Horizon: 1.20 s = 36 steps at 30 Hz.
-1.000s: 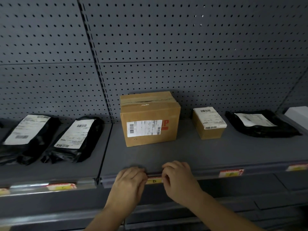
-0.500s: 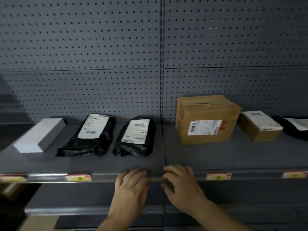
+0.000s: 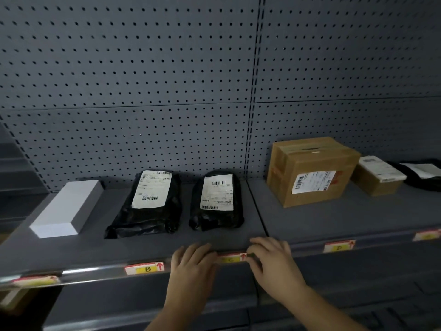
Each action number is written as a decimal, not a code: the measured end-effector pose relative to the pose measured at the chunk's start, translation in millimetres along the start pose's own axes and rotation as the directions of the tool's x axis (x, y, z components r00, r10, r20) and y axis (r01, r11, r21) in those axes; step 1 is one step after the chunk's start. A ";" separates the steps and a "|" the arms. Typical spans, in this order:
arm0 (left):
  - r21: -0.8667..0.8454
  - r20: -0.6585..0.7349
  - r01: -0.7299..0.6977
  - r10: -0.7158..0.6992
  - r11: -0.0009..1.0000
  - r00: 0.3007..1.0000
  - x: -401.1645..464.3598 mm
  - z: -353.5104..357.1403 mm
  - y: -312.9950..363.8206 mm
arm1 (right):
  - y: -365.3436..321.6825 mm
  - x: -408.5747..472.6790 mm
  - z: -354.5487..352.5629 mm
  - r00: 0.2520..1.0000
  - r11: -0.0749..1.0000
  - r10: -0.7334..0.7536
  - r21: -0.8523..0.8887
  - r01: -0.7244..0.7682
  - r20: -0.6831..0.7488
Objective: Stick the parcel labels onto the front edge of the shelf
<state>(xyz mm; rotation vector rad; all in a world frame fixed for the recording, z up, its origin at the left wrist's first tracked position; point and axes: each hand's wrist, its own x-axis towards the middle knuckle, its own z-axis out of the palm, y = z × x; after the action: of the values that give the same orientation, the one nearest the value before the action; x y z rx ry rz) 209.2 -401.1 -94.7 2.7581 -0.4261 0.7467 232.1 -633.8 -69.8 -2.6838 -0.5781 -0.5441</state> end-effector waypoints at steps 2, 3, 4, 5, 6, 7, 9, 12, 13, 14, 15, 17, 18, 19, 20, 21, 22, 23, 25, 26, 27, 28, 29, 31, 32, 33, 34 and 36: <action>-0.009 0.004 0.028 -0.028 1.000 1.000 4.6 3.3 2.6 | 4.9 1.5 0.2 1.000 1.000 -0.011 -0.002 0.011 -0.006; -0.021 0.001 0.037 -0.037 0.999 0.999 6.9 4.3 3.1 | 6.2 2.8 -0.5 1.000 1.000 -0.017 0.002 0.017 -0.010; -0.030 -0.001 0.039 -0.039 0.999 0.999 9.1 4.6 2.6 | 6.7 3.8 -1.0 1.000 1.000 -0.023 0.006 0.023 -0.015; -0.037 0.003 0.035 -0.034 0.999 0.999 10.9 4.8 1.6 | 6.9 5.2 -0.9 0.999 0.999 -0.033 0.013 0.033 -0.019; -0.044 0.006 0.029 -0.029 0.999 1.000 12.9 4.8 0.3 | 6.6 6.2 0.0 0.999 0.998 -0.048 0.027 0.048 -0.020; -0.052 0.010 0.026 -0.026 0.998 1.000 14.6 4.8 -0.7 | 6.2 7.0 1.3 0.998 0.997 -0.069 0.045 0.069 -0.014; -0.068 0.023 0.024 -0.023 0.997 0.999 16.0 4.7 -1.2 | 5.3 9.1 4.6 0.994 0.991 -0.112 0.072 0.110 0.017; -0.079 0.040 0.009 -0.006 0.997 0.999 17.2 4.2 -1.6 | 4.6 14.7 9.1 0.989 0.987 -0.130 0.103 0.122 0.068; -0.082 0.045 0.006 -0.002 0.997 0.999 17.9 4.5 -2.0 | 4.8 16.1 10.0 0.988 0.987 -0.133 0.104 0.124 0.083; -0.083 0.051 0.005 0.000 0.997 0.999 18.5 4.9 -2.6 | 5.6 16.9 10.7 0.986 0.987 -0.137 0.101 0.128 0.090; -0.083 0.056 0.003 0.002 0.997 0.998 19.0 5.0 -3.2 | 6.4 17.3 11.1 0.986 0.986 -0.139 0.100 0.130 0.095; -0.072 0.062 -0.012 0.017 0.997 0.998 20.3 4.6 -5.1 | 7.1 18.6 11.3 0.985 0.986 -0.135 0.115 0.123 0.104; -0.064 0.064 -0.025 0.029 0.998 0.998 20.6 4.2 -6.2 | 6.5 19.4 11.4 0.986 0.985 -0.133 0.121 0.120 0.105; -0.058 0.067 -0.037 0.040 0.998 0.997 20.6 3.7 -7.2 | 5.5 20.0 11.8 0.986 0.985 -0.134 0.124 0.121 0.100; -0.054 0.068 -0.046 0.050 0.997 0.996 20.7 3.3 -8.1 | 4.5 20.3 12.6 0.986 0.984 -0.137 0.125 0.125 0.092; -0.052 0.067 -0.050 0.054 0.997 0.996 20.7 3.3 -8.9 | 3.7 20.5 13.6 0.986 0.984 -0.139 0.127 0.128 0.087; -0.052 0.065 -0.050 0.053 0.997 0.996 21.1 3.5 -9.6 | 3.7 20.8 14.6 0.986 0.983 -0.143 0.128 0.131 0.088; -0.050 0.059 -0.049 0.052 0.998 0.997 21.5 4.1 -9.8 | 4.2 21.0 15.1 0.984 0.982 -0.149 0.127 0.137 0.093; -0.052 0.033 -0.056 0.058 0.997 0.998 21.9 7.4 -10.2 | 7.4 21.3 15.6 0.981 0.981 -0.163 0.120 0.150 0.102; -0.059 0.016 -0.059 0.060 0.997 0.998 21.9 9.8 -10.5 | 9.4 21.8 15.5 0.980 0.981 -0.169 0.113 0.157 0.105; -0.066 -0.001 -0.062 0.062 0.996 0.998 22.0 11.7 -10.7 | 11.0 22.2 15.1 0.979 0.981 -0.174 0.106 0.162 0.109; -0.076 -0.016 -0.063 0.062 0.995 0.998 22.1 13.2 -11.2 | 12.1 22.5 14.8 0.977 0.981 -0.177 0.105 0.165 0.118; -0.084 -0.028 -0.064 0.062 0.994 0.998 22.6 13.6 -11.9 | 12.4 22.9 14.5 0.976 0.981 -0.177 0.108 0.163 0.130; -0.090 -0.049 -0.076 0.072 0.993 0.996 25.1 12.3 -12.8 | 12.0 23.5 13.8 0.975 0.980 -0.180 0.113 0.166 0.131; -0.090 -0.061 -0.085 0.079 0.992 0.995 26.2 11.6 -13.3 | 11.4 23.7 13.9 0.975 0.979 -0.182 0.112 0.168 0.128; -0.088 -0.071 -0.090 0.083 0.992 0.994 27.1 11.5 -13.2 | 11.1 24.1 13.2 0.974 0.979 -0.184 0.111 0.170 0.129; -0.088 -0.078 -0.089 0.082 0.992 0.994 27.5 11.9 -13.2 | 11.3 24.6 12.7 0.973 0.979 -0.188 0.109 0.174 0.136; -0.088 -0.083 -0.083 0.076 0.993 0.994 27.1 13.6 -13.7 | 12.3 26.5 10.8 0.967 0.978 -0.195 0.108 0.179 0.164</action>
<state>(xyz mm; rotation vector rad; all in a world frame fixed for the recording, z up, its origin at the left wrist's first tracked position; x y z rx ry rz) 242.3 -398.5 -94.2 2.6302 -0.5430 0.8316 263.1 -631.6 -70.8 -2.6205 -0.8900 -0.3225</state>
